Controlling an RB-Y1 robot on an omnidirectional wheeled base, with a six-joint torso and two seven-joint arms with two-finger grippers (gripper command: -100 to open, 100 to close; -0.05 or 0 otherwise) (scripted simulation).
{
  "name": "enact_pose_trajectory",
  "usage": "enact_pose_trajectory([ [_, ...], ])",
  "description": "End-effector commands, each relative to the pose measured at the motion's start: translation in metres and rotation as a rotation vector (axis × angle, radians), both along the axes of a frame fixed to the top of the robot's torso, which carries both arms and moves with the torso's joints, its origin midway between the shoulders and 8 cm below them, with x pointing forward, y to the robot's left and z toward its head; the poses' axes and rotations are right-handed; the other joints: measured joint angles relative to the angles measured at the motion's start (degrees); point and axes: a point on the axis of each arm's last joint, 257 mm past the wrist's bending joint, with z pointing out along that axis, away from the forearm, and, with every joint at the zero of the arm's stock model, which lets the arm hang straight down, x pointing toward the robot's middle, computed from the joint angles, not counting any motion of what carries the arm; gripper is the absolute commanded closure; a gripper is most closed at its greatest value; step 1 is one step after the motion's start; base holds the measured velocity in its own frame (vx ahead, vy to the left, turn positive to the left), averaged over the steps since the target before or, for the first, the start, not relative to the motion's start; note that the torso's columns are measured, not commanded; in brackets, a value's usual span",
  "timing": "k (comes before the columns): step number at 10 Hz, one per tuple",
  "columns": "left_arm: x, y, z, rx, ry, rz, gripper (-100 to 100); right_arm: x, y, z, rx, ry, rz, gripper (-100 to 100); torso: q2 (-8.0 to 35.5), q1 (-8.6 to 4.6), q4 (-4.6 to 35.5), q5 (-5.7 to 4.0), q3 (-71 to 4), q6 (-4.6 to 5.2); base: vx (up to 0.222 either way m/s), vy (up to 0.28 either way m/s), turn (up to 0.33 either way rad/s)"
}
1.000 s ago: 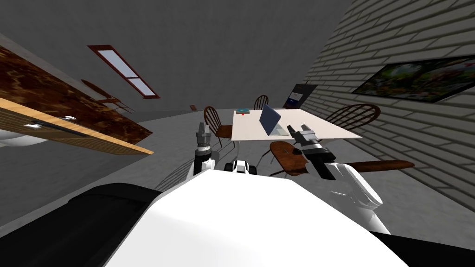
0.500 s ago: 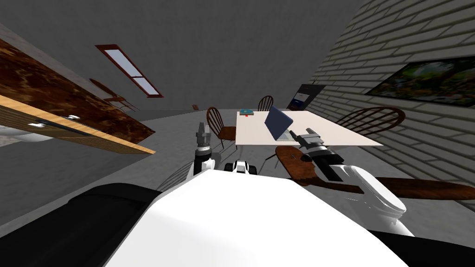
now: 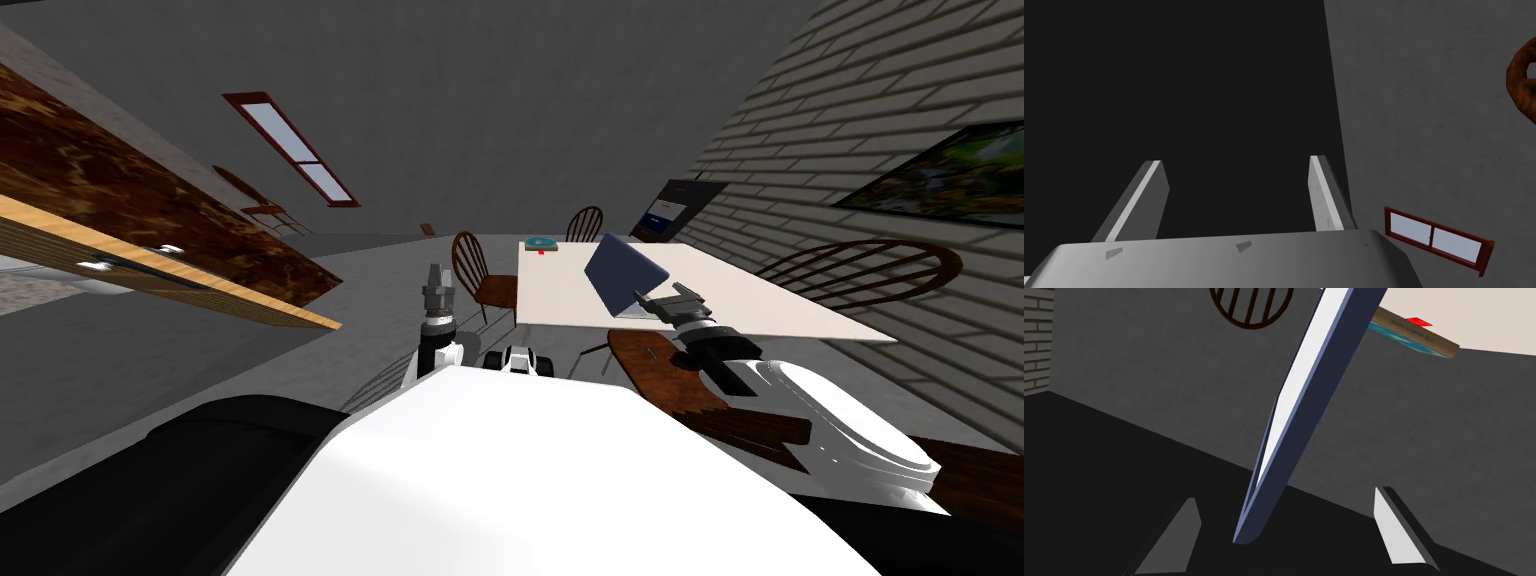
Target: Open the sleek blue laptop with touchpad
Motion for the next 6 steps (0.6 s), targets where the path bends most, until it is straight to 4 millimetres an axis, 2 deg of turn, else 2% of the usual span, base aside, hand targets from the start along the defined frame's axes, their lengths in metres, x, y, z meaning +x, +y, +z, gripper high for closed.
enact_pose_trajectory([
  [1, 0.0, 0.0, 0.0, 0.0, 0.0, 0.0, 0, -0.0033, -0.0192, -0.0082, -0.098, 0.045, -0.029, -100, -0.09, 0.03, -0.02, 0.01, -0.05, 0.0, 0.068, 0.036, 0.05],
  [3, 0.0, 0.0, 0.0, 0.0, 0.0, 0.0, 0, -0.002, -0.0136, -0.0076, -0.078, 0.036, -0.023, -100, -0.15, 0.07, -0.05, 0.03, -0.11, 0.0, 0.018, 0.009, 0.005],
  [4, 0.0, 0.0, 0.0, 0.0, 0.0, 0.0, 0, -0.002, -0.0134, -0.0075, -0.077, 0.036, -0.023, 100, -0.12, 0.06, -0.04, 0.02, -0.08, -0.01, 0.0, 0.0, 0.0],
  [6, 0.0, 0.0, 0.0001, 0.0, 0.0, 0.0, 0, 0.0008, -0.0188, -0.0099, 0.041, 0.042, -0.028, 100, -0.21, -0.01, -0.17, -0.06, -0.11, -0.07, -0.027, -0.076, 0.046],
])
